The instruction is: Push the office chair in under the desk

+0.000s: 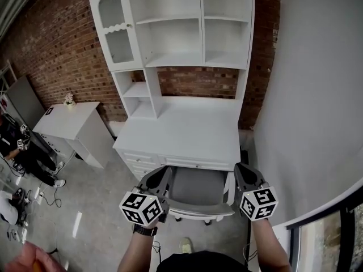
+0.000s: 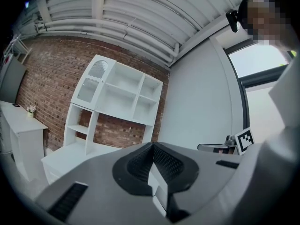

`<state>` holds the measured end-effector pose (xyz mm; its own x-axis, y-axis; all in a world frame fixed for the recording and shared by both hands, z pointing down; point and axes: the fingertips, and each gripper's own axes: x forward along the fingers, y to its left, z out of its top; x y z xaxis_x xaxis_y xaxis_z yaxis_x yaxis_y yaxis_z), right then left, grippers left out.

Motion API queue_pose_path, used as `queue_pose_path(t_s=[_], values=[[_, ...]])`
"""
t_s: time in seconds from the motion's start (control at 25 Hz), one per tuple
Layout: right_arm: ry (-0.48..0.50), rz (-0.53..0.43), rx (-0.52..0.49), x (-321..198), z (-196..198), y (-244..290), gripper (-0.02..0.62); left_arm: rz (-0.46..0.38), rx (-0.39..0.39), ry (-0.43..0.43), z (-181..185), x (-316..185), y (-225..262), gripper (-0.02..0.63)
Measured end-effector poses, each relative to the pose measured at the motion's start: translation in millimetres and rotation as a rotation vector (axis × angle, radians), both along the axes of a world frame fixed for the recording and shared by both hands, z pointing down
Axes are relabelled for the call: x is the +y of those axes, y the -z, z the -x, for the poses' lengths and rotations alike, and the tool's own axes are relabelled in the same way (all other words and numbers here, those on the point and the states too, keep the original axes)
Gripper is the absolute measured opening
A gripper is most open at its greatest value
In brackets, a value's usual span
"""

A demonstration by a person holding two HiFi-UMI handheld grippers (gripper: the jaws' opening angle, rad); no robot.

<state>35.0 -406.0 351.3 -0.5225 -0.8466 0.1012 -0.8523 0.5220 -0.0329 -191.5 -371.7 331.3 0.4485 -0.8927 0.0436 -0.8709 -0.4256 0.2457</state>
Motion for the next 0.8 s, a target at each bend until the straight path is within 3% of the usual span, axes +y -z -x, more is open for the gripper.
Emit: queue_pose_path(t_s=[0.8], values=[[-0.001, 0.016, 0.008, -8, -3, -12, 0.005, 0.005, -0.019, 0.003, 0, -11, -4, 0.006]])
